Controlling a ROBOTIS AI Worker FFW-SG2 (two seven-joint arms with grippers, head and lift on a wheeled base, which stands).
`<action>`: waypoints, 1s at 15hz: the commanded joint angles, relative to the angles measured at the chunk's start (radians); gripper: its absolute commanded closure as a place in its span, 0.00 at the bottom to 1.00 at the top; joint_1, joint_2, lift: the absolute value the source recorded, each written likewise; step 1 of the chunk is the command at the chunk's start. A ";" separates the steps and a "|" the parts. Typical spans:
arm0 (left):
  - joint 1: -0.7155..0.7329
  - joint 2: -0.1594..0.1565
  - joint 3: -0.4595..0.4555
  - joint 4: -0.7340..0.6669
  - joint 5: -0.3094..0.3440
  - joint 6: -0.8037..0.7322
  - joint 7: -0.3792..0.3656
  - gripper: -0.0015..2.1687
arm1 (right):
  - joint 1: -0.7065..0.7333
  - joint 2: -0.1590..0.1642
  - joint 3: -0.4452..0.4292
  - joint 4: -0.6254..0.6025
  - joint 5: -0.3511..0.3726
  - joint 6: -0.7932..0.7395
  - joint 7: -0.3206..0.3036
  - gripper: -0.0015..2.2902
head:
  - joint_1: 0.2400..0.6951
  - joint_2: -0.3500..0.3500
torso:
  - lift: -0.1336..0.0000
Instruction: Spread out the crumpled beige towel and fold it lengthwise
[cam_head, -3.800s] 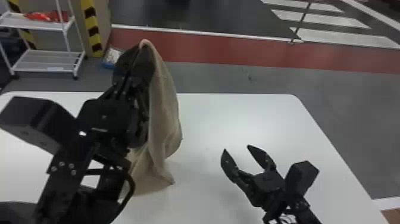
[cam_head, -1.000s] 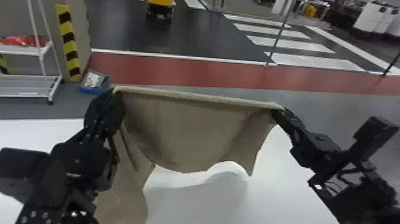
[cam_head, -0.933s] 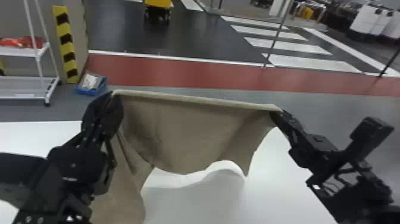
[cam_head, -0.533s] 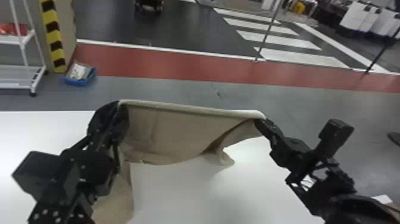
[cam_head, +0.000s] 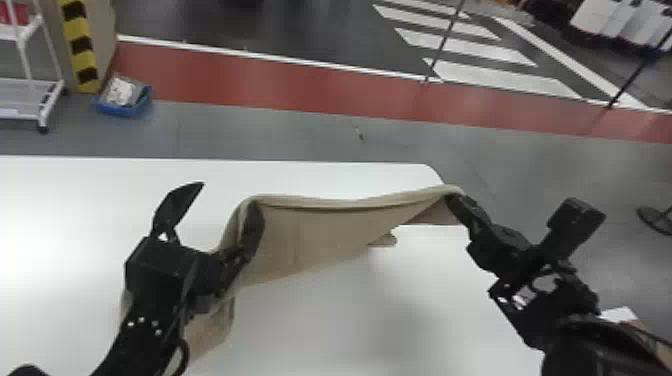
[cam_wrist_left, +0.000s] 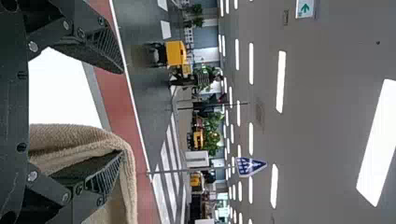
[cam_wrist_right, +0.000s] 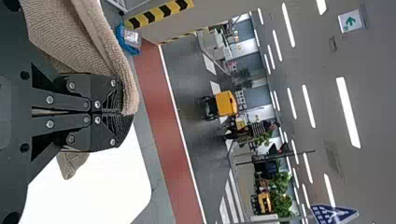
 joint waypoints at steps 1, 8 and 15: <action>-0.011 -0.004 0.001 0.032 -0.006 -0.001 0.000 0.12 | -0.001 -0.002 -0.037 0.025 -0.014 -0.010 0.001 0.83 | 0.99 0.00 | 0.07; 0.011 0.010 0.012 0.068 -0.006 -0.057 0.003 0.12 | -0.020 -0.002 -0.067 0.100 -0.003 -0.016 0.003 0.83 | 1.00 0.00 | 0.07; 0.094 0.040 0.010 0.000 -0.002 -0.069 -0.020 0.12 | 0.014 0.011 -0.003 0.208 0.099 -0.105 0.006 0.83 | 1.00 0.00 | 0.07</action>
